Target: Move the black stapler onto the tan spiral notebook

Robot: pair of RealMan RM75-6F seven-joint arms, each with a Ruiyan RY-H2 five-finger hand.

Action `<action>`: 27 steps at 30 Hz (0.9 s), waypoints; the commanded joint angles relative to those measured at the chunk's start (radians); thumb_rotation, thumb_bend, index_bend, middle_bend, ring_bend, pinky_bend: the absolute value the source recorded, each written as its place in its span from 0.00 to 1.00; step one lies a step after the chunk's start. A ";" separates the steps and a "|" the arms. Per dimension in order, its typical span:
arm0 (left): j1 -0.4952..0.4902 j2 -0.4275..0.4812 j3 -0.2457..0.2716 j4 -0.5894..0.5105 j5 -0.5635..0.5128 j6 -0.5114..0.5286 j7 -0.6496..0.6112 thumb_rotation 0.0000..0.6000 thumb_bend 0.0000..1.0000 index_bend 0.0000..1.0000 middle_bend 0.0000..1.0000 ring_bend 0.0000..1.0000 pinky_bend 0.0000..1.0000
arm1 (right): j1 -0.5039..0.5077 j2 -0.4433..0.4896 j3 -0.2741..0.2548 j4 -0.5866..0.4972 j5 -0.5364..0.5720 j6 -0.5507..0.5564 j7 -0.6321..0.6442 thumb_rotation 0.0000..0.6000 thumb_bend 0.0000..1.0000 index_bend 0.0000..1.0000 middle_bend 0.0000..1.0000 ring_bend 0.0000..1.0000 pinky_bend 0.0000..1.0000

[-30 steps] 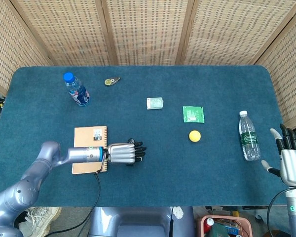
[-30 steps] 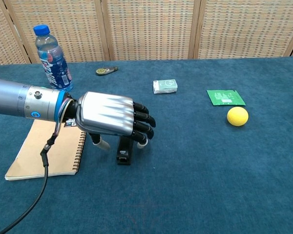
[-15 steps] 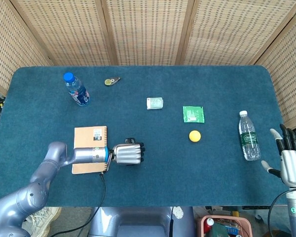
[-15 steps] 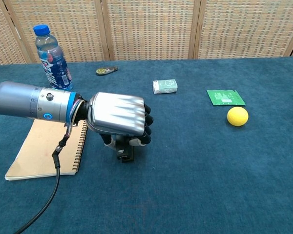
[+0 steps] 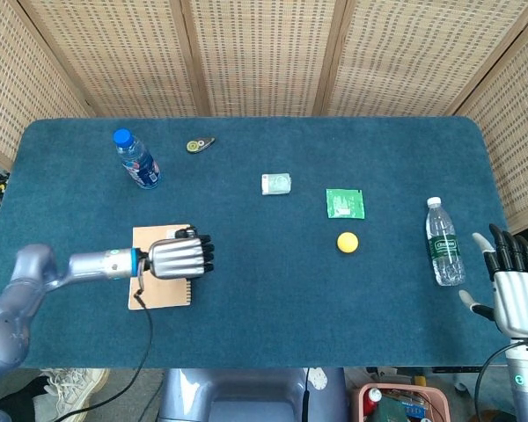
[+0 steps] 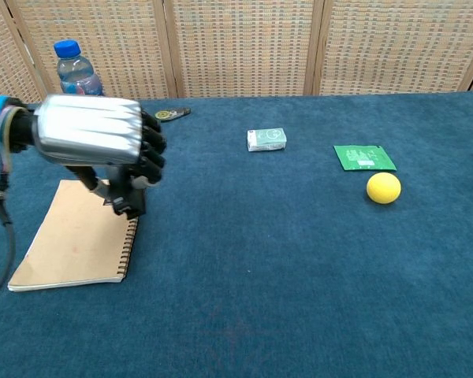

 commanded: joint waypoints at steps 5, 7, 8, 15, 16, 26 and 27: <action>0.135 0.070 0.062 0.017 -0.016 0.060 -0.030 1.00 0.25 0.76 0.65 0.49 0.52 | -0.002 0.000 -0.009 -0.029 -0.024 -0.006 -0.046 1.00 0.00 0.00 0.00 0.00 0.00; 0.155 0.063 0.073 0.044 -0.014 0.058 -0.029 1.00 0.25 0.76 0.65 0.49 0.52 | -0.004 -0.001 -0.007 -0.037 -0.027 -0.003 -0.057 1.00 0.00 0.00 0.00 0.00 0.00; 0.162 0.058 0.076 0.054 -0.016 0.057 -0.034 1.00 0.25 0.76 0.65 0.49 0.52 | -0.005 -0.002 -0.006 -0.039 -0.028 -0.002 -0.061 1.00 0.00 0.00 0.00 0.00 0.00; 0.183 0.012 0.076 0.117 -0.036 0.030 -0.070 1.00 0.25 0.76 0.65 0.49 0.52 | -0.008 -0.007 -0.003 -0.045 -0.022 -0.012 -0.079 1.00 0.00 0.00 0.00 0.00 0.00; 0.184 0.005 0.076 0.124 -0.038 0.026 -0.077 1.00 0.25 0.76 0.65 0.49 0.52 | -0.008 -0.007 -0.002 -0.044 -0.021 -0.013 -0.081 1.00 0.00 0.00 0.00 0.00 0.00; 0.191 -0.044 0.102 0.186 -0.035 -0.027 -0.096 1.00 0.21 0.66 0.53 0.49 0.49 | -0.011 -0.007 0.007 -0.041 -0.012 -0.023 -0.079 1.00 0.00 0.00 0.00 0.00 0.00; 0.191 -0.046 0.105 0.192 -0.035 -0.034 -0.096 1.00 0.19 0.62 0.49 0.49 0.48 | -0.011 -0.007 0.007 -0.041 -0.012 -0.024 -0.078 1.00 0.00 0.00 0.00 0.00 0.00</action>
